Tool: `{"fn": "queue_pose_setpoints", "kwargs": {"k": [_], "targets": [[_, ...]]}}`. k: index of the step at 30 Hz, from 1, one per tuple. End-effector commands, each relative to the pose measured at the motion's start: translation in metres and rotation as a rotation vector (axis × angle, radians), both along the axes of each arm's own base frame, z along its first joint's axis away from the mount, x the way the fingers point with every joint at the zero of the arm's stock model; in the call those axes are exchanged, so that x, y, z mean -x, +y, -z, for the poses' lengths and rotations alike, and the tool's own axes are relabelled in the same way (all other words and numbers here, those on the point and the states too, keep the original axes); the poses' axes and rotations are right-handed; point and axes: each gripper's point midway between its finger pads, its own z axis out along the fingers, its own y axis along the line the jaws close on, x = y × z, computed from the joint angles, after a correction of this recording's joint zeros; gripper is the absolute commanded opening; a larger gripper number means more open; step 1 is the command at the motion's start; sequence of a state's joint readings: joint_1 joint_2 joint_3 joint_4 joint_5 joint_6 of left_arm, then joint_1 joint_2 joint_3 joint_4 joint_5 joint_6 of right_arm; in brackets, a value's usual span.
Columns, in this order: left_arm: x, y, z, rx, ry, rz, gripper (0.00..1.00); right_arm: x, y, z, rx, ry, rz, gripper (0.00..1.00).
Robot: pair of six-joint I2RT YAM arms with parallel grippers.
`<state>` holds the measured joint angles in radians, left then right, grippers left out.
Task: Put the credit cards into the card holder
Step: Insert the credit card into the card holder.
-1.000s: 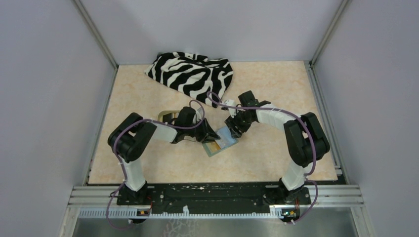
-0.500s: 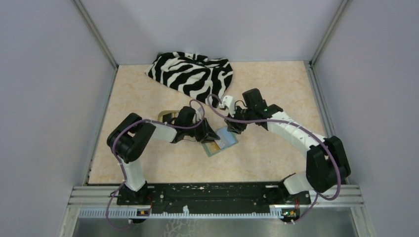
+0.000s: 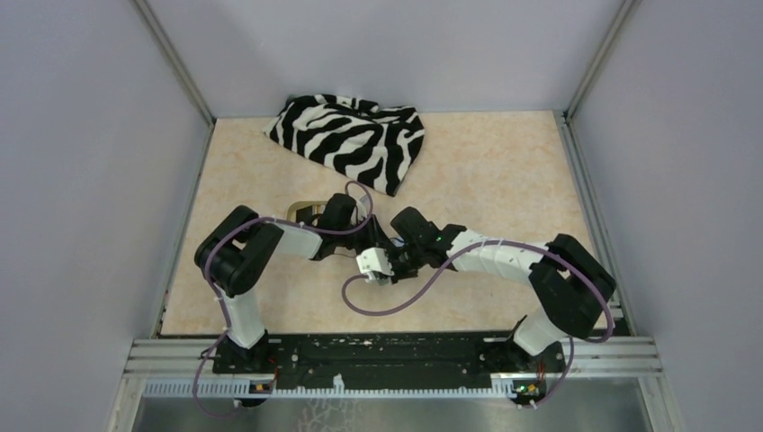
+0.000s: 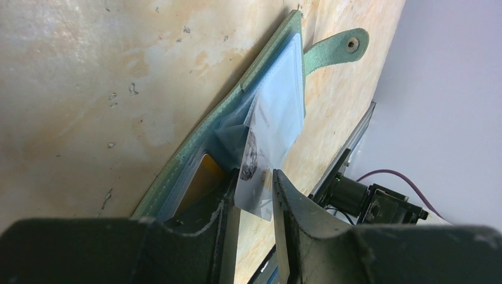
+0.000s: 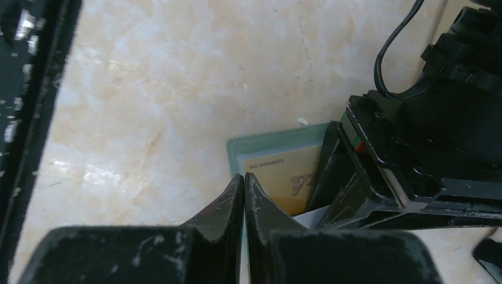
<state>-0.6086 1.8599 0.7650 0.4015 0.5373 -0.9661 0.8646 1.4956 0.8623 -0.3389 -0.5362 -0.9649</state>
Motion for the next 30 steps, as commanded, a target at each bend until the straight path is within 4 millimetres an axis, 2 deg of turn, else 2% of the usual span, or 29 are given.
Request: {"fn": "queue_pose_setpoints", "kwargs": {"k": [1, 5, 11, 21, 30], "targets": [[0.009, 0.021, 0.031, -0.105, 0.051, -0.008, 0.34, -0.037, 0.018, -0.008, -0.013, -0.157, 0.079, 0.02], [0.009, 0.020, 0.031, -0.099, 0.050, -0.007, 0.34, -0.048, 0.016, 0.007, 0.045, -0.176, 0.135, 0.02], [0.009, 0.020, 0.032, -0.100, 0.051, -0.006, 0.34, -0.058, 0.012, 0.018, 0.087, -0.183, 0.198, 0.02], [0.008, 0.019, 0.031, -0.096, 0.047, -0.003, 0.34, -0.071, -0.005, 0.022, 0.142, -0.204, 0.296, 0.02], [0.005, 0.018, 0.028, -0.094, 0.036, -0.002, 0.34, -0.087, -0.030, 0.022, 0.165, -0.194, 0.389, 0.01]]}}
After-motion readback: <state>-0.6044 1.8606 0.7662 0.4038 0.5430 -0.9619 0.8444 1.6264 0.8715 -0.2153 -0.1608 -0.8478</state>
